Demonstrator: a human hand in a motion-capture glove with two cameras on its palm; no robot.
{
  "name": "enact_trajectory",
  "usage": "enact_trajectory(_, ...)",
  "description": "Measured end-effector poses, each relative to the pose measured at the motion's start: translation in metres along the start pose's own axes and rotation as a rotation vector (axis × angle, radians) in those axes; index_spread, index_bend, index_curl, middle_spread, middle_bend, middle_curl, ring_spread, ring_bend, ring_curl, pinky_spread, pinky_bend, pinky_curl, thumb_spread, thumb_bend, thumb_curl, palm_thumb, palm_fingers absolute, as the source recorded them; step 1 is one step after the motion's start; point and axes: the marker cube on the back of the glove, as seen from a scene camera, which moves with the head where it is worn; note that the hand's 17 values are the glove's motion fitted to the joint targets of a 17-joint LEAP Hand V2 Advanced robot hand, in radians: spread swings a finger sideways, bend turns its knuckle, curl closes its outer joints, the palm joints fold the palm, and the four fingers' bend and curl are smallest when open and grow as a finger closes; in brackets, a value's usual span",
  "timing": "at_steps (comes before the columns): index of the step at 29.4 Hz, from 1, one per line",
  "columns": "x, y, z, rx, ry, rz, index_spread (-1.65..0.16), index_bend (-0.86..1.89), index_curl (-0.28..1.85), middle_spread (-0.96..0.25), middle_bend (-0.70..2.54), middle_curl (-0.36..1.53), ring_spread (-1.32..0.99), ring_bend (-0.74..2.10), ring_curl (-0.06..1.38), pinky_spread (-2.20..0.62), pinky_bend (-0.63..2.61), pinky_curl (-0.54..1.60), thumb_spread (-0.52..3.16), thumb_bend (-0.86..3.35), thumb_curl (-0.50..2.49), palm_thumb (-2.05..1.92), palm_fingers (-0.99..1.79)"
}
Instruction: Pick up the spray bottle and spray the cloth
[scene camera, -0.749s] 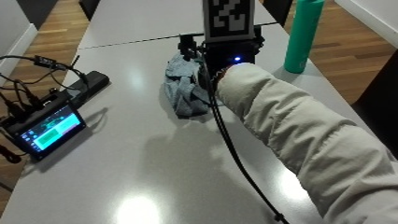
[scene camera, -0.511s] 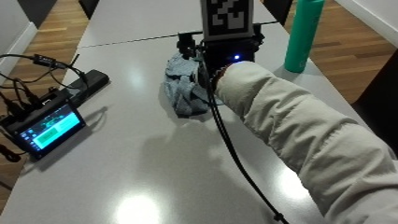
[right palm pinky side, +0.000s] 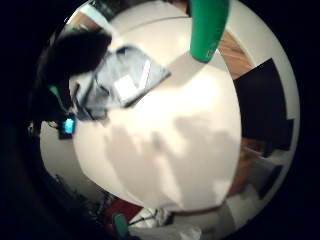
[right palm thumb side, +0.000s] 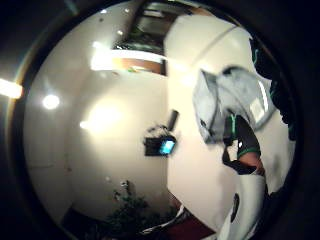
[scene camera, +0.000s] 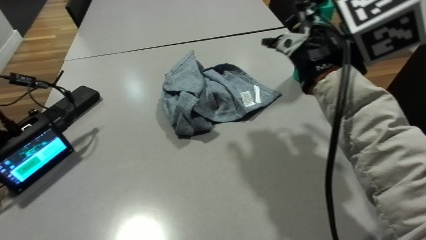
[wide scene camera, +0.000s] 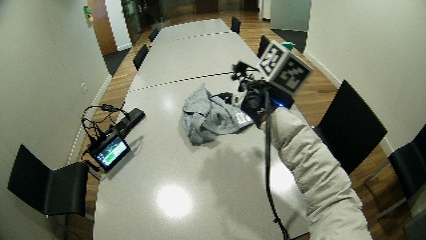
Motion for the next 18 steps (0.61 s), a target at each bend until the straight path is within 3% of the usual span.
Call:
enact_trajectory(4, 0.048, -0.013, -0.027, 0.203, -0.379, -0.058, -0.22, 0.13, 0.24, -0.07, 0.47, 0.36, -0.12, 0.71, 0.41, -0.20, 0.70, 0.39, 0.80, 0.36, 0.37, 0.91, 0.82)
enact_trajectory(8, 0.113, -0.030, -0.026, 0.396, -0.511, -0.012, -0.30, 0.19, 0.29, -0.07, 0.46, 0.39, -0.12, 0.54, 0.42, -0.08, 0.38, 0.35, 0.79, 0.31, 0.39, 0.92, 0.06)
enact_trajectory(10, 0.137, -0.036, -0.018, 0.391, -0.543, 0.042, -0.34, 0.15, 0.29, -0.04, 0.45, 0.39, -0.10, 0.48, 0.41, -0.03, 0.34, 0.35, 0.78, 0.28, 0.39, 0.92, -0.10)
enact_trajectory(15, 0.170, -0.050, -0.005, 0.303, -0.655, 0.134, -0.40, -0.01, 0.18, -0.03, 0.54, 0.39, -0.11, 0.56, 0.34, 0.03, 0.25, 0.25, 0.74, 0.22, 0.41, 0.95, 0.09)
enact_trajectory(18, 0.184, -0.051, -0.005, 0.313, -0.725, 0.141, -0.39, 0.02, 0.15, -0.07, 0.70, 0.42, -0.13, 0.68, 0.32, 0.04, 0.19, 0.20, 0.73, 0.22, 0.42, 1.01, 0.46)
